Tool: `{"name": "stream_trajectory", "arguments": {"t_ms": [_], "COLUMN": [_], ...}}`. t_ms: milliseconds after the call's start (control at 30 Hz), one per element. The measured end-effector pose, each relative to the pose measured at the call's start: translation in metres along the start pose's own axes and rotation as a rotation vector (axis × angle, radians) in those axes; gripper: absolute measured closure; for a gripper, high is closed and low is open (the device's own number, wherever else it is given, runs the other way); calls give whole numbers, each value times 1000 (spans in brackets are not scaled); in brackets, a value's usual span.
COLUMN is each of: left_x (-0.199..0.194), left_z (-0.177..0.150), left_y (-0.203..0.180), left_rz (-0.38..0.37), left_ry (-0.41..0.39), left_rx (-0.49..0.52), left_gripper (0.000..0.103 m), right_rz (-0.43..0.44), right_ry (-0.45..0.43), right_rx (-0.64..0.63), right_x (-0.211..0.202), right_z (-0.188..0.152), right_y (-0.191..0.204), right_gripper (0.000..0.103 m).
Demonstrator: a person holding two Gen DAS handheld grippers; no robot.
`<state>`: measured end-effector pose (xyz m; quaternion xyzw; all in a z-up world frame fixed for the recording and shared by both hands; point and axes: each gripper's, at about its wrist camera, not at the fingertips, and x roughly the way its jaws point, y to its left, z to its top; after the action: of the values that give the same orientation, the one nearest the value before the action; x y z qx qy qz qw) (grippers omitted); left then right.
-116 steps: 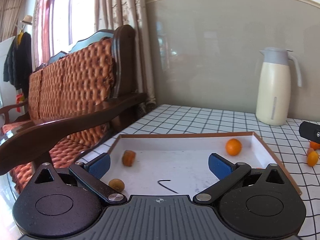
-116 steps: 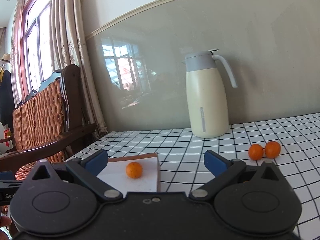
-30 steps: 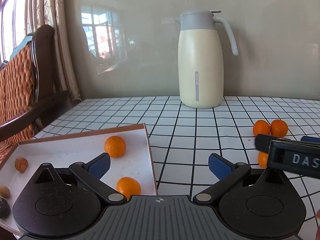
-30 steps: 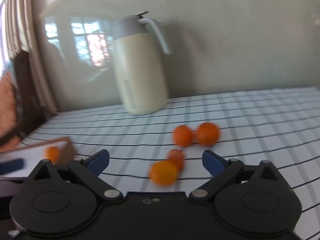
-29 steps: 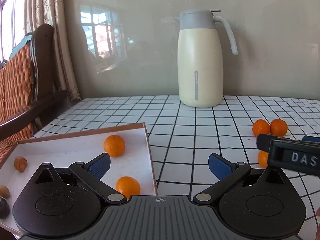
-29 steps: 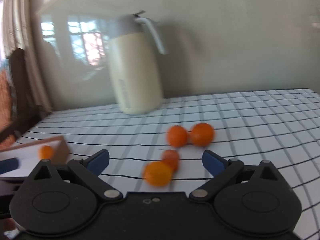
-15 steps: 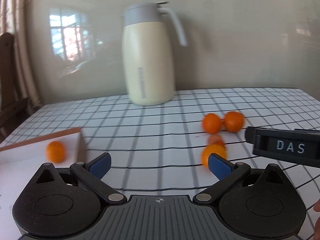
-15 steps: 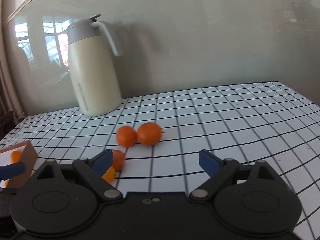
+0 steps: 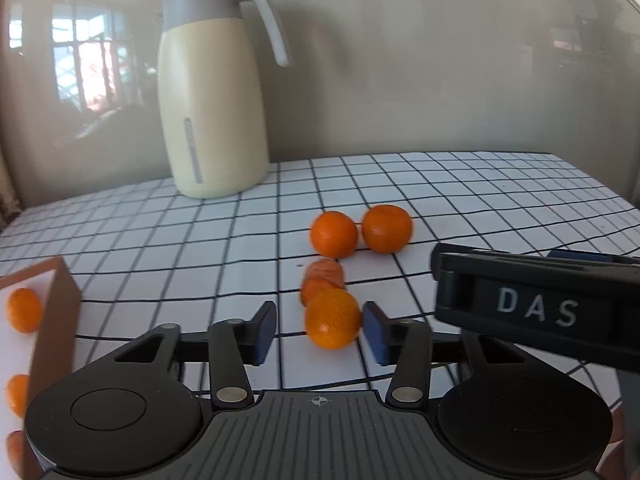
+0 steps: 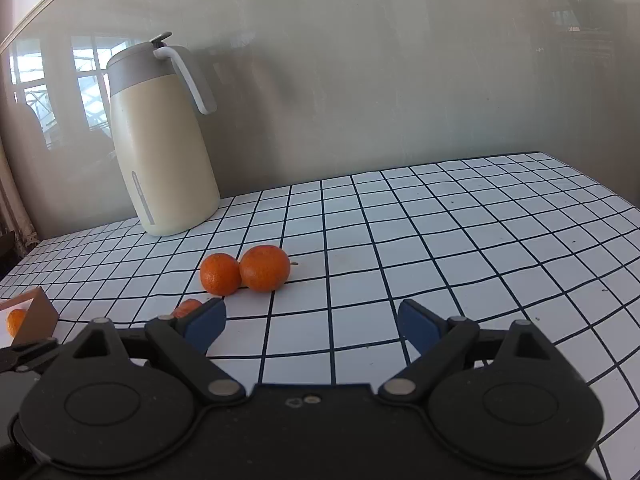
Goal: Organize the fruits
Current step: 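Grasp an orange with the left tool while the right tool grasps a cut orange piece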
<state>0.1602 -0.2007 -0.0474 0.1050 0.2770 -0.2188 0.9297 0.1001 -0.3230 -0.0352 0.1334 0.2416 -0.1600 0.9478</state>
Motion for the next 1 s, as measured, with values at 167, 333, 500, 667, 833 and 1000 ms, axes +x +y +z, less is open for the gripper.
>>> {"name": "stream_trajectory", "arguments": {"t_ms": [167, 333, 500, 667, 833, 1000], "left_x": [-4, -4, -3, -4, -4, -1], "left_z": [-3, -4, -5, -7, -7, -8], "left_y": [-2, 17, 41, 52, 55, 50], "left_rz": [-2, 48, 90, 110, 105, 102], "left_ry": [1, 9, 20, 16, 7, 13], "left_rx": [9, -14, -59, -69, -65, -42], "left_gripper": [71, 71, 71, 71, 71, 71], "right_rz": [14, 53, 108, 144, 149, 144], "right_ry": [15, 35, 71, 107, 146, 142], "right_rx": [-4, -31, -67, -89, -85, -91], "right_x": [5, 13, 24, 37, 51, 54], "right_z": [1, 1, 4, 2, 0, 0], "right_y": [5, 17, 35, 53, 62, 66], "right_gripper": [16, 18, 30, 44, 60, 64]}}
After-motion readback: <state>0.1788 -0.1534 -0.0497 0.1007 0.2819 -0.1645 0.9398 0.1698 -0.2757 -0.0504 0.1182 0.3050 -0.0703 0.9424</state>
